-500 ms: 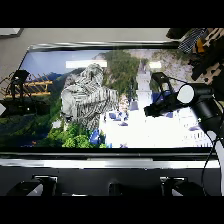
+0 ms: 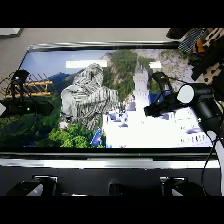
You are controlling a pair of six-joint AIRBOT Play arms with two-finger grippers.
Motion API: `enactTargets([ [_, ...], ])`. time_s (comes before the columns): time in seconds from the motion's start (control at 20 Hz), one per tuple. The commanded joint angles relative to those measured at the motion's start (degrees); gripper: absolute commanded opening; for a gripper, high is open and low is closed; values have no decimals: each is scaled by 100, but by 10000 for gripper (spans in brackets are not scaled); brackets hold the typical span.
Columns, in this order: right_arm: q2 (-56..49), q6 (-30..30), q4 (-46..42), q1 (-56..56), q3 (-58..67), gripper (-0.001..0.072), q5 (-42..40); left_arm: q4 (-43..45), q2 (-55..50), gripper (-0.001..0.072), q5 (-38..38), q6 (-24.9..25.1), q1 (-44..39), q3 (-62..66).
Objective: Fold the clothes and pants, and hang the long-sleeved shirts on hangers.
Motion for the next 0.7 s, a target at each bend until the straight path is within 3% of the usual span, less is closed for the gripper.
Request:
enactTargets([
  [0.0,2,-7,0,4,-2,29,0,50,-101,720,39,-216,20,-4],
  [0.05,4,-7,0,4,-2,29,2,70,-247,720,66,-616,131,-26],
  [0.15,4,-7,0,4,-2,29,0,-546,-671,720,155,-669,654,-249],
  [0.35,4,-7,2,7,-2,29,-177,-3034,-1993,720,267,459,1768,-640],
  [0.45,4,-7,0,4,-2,29,-271,-3552,-2529,720,308,765,1799,-634],
  [0.6,4,-2,74,4,-2,29,-282,-3606,-3042,720,501,782,1547,-634],
  [0.65,4,92,205,4,-2,30,-282,-3604,-3141,499,503,782,1482,-634],
])
